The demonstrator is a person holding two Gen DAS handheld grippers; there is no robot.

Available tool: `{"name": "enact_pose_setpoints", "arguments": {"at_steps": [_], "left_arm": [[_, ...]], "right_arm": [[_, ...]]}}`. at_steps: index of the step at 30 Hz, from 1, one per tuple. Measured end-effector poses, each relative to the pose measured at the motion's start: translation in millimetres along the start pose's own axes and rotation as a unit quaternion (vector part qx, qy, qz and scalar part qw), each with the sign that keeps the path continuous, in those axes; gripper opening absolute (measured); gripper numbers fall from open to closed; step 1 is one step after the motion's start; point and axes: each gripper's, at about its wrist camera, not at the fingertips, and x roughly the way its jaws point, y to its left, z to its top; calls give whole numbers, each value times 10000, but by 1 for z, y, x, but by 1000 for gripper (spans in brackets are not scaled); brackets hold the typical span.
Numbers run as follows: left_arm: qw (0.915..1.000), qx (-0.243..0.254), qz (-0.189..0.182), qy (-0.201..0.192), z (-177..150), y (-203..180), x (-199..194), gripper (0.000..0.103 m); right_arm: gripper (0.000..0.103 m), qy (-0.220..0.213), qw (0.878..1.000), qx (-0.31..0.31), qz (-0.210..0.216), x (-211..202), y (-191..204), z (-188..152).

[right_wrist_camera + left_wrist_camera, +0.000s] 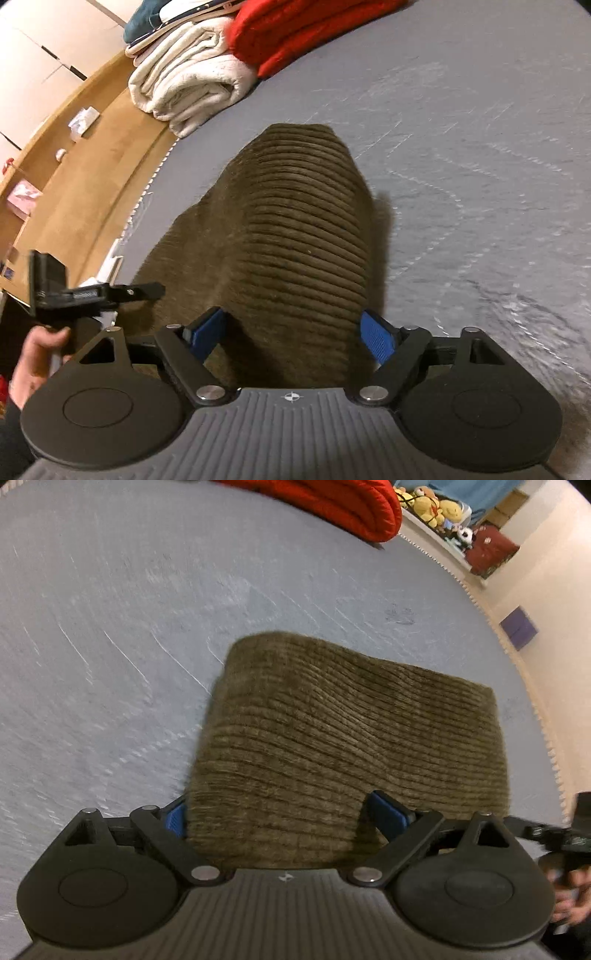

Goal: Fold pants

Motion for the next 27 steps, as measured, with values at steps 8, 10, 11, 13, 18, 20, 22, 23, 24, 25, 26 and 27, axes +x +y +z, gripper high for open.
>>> {"name": "enact_pose_setpoints", "arguments": {"at_steps": [8, 10, 11, 13, 18, 20, 22, 23, 24, 25, 26, 27], "left_arm": [[9993, -229, -302, -2, -5, 1, 23, 84], [9996, -109, -227, -98, -4, -6, 22, 77], [9997, -39, -181, -136, -5, -10, 20, 73], [9996, 44, -144, -241, -4, -17, 15, 64], [9960, 316, -585, -596, 6, -53, 12, 56], [9929, 451, -800, -753, 13, -79, 19, 55], [9893, 594, -965, -922, 22, -111, 33, 55], [9875, 641, -1055, -981, 26, -125, 39, 55], [9852, 687, -1169, -1047, 32, -142, 48, 55], [9831, 755, -1245, -1109, 36, -157, 56, 55], [9807, 857, -1301, -1182, 38, -174, 65, 55], [9784, 933, -1363, -1240, 40, -189, 74, 55]], "right_arm": [[64, 256, 9994, -185, -128, 31, 7, -4], [49, 165, 9997, -147, -130, 28, 9, 2], [42, 132, 9998, -130, -72, 25, 9, 4], [37, 42, 9998, -216, -3, 18, 10, 10], [35, -471, 9971, -598, 85, -26, 21, 27], [35, -710, 9952, -674, 36, -52, 16, 41], [35, -870, 9927, -836, -82, -76, 8, 57], [35, -935, 9909, -955, -159, -89, 2, 66], [35, -1000, 9889, -1062, -270, -101, -5, 76], [35, -1048, 9873, -1135, -372, -111, -13, 84], [35, -1098, 9857, -1191, -472, -124, -24, 93], [35, -1143, 9844, -1227, -526, -134, -35, 101]]}}
